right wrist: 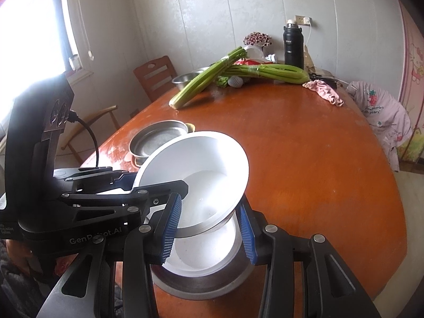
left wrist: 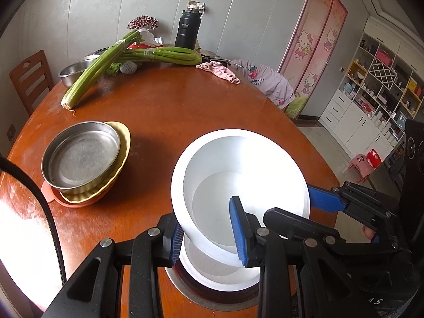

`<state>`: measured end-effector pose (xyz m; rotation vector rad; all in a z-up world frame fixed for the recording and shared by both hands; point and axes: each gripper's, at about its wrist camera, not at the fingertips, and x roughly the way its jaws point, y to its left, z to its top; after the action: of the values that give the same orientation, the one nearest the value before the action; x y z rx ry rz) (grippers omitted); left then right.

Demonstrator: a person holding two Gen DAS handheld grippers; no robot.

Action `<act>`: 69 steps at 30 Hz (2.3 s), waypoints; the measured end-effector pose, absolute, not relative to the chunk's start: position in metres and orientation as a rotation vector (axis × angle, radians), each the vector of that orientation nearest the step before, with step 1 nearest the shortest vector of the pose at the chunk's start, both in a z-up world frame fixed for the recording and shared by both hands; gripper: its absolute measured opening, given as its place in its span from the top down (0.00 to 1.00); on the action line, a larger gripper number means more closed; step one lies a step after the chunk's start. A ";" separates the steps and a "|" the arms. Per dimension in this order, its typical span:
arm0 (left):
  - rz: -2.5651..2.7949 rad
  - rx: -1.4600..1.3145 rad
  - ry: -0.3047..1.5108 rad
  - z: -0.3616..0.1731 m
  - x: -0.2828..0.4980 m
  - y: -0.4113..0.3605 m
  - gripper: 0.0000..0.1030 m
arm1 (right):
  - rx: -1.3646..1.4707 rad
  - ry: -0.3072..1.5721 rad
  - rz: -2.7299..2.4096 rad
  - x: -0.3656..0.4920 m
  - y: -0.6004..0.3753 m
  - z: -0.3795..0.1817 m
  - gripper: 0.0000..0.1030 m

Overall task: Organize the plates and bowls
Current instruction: 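Carry the red-printed bowl over the steel bowl and lower it inside, then open the left gripper to release the red-printed bowl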

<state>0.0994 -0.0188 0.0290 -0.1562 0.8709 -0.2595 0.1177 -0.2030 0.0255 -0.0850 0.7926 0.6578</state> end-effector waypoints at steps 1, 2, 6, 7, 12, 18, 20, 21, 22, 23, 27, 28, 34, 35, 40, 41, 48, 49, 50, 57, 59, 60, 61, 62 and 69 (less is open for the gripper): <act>-0.259 -0.156 0.875 0.028 0.099 -0.019 0.69 | -0.084 0.795 0.659 0.118 -0.203 0.024 0.56; -0.258 -0.152 0.877 0.026 0.099 -0.019 0.69 | -0.082 0.798 0.660 0.117 -0.204 0.022 0.56; -0.253 -0.140 0.888 0.020 0.095 -0.023 0.69 | -0.081 0.817 0.665 0.117 -0.204 0.015 0.56; -0.252 -0.134 0.891 0.019 0.095 -0.023 0.69 | -0.079 0.822 0.667 0.117 -0.205 0.012 0.56; -0.239 -0.107 0.886 0.015 0.090 -0.028 0.69 | -0.068 0.837 0.677 0.112 -0.208 0.004 0.56; -0.239 -0.107 0.896 0.010 0.085 -0.031 0.69 | -0.079 0.845 0.680 0.109 -0.209 0.001 0.56; -0.237 -0.106 0.892 0.011 0.084 -0.031 0.69 | -0.083 0.843 0.684 0.107 -0.209 0.001 0.56; -0.238 -0.111 0.895 0.011 0.083 -0.031 0.69 | -0.082 0.845 0.684 0.107 -0.209 0.001 0.56; -0.238 -0.111 0.894 0.011 0.083 -0.031 0.69 | -0.084 0.844 0.684 0.106 -0.209 0.001 0.56; -0.237 -0.108 0.894 0.011 0.082 -0.031 0.69 | -0.090 0.840 0.686 0.105 -0.208 0.001 0.56; -0.235 -0.103 0.903 0.009 0.079 -0.031 0.69 | -0.096 0.852 0.690 0.104 -0.207 -0.001 0.56; -0.234 -0.101 0.905 0.008 0.079 -0.031 0.69 | -0.100 0.853 0.691 0.104 -0.207 -0.002 0.56; -0.243 -0.101 0.920 0.002 0.079 -0.032 0.69 | -0.095 0.868 0.689 0.105 -0.208 -0.006 0.56; -0.243 -0.101 0.922 0.001 0.079 -0.033 0.69 | -0.093 0.872 0.688 0.105 -0.209 -0.007 0.56; -0.241 -0.098 0.925 -0.001 0.080 -0.033 0.69 | -0.094 0.881 0.686 0.104 -0.209 -0.011 0.56; -0.241 -0.100 0.923 -0.001 0.080 -0.033 0.69 | -0.091 0.883 0.688 0.103 -0.209 -0.011 0.56; -0.245 -0.100 0.920 -0.002 0.081 -0.031 0.69 | -0.088 0.889 0.683 0.104 -0.211 -0.012 0.56; -0.244 -0.099 0.919 -0.001 0.080 -0.031 0.69 | -0.087 0.889 0.684 0.104 -0.211 -0.012 0.56; -0.244 -0.098 0.917 -0.001 0.080 -0.031 0.69 | -0.089 0.888 0.685 0.104 -0.211 -0.012 0.56; -0.246 -0.106 0.915 -0.001 0.080 -0.027 0.68 | -0.103 0.886 0.686 0.102 -0.208 -0.012 0.56; -0.245 -0.104 0.916 -0.001 0.081 -0.026 0.68 | -0.103 0.885 0.686 0.102 -0.207 -0.011 0.56; -0.246 -0.106 0.915 -0.001 0.080 -0.027 0.68 | -0.104 0.884 0.686 0.102 -0.206 -0.011 0.56; -0.246 -0.106 0.915 -0.001 0.080 -0.027 0.68 | -0.107 0.884 0.684 0.102 -0.205 -0.011 0.56; -0.247 -0.106 0.915 -0.001 0.080 -0.026 0.68 | -0.108 0.882 0.683 0.102 -0.205 -0.011 0.56; -0.257 -0.115 0.907 -0.001 0.079 -0.025 0.68 | -0.114 0.874 0.672 0.102 -0.205 -0.009 0.56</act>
<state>0.0793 -0.0253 -0.0006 -0.1150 0.9068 -0.2566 0.1018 -0.2054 -0.0092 -0.1140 0.8743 0.6725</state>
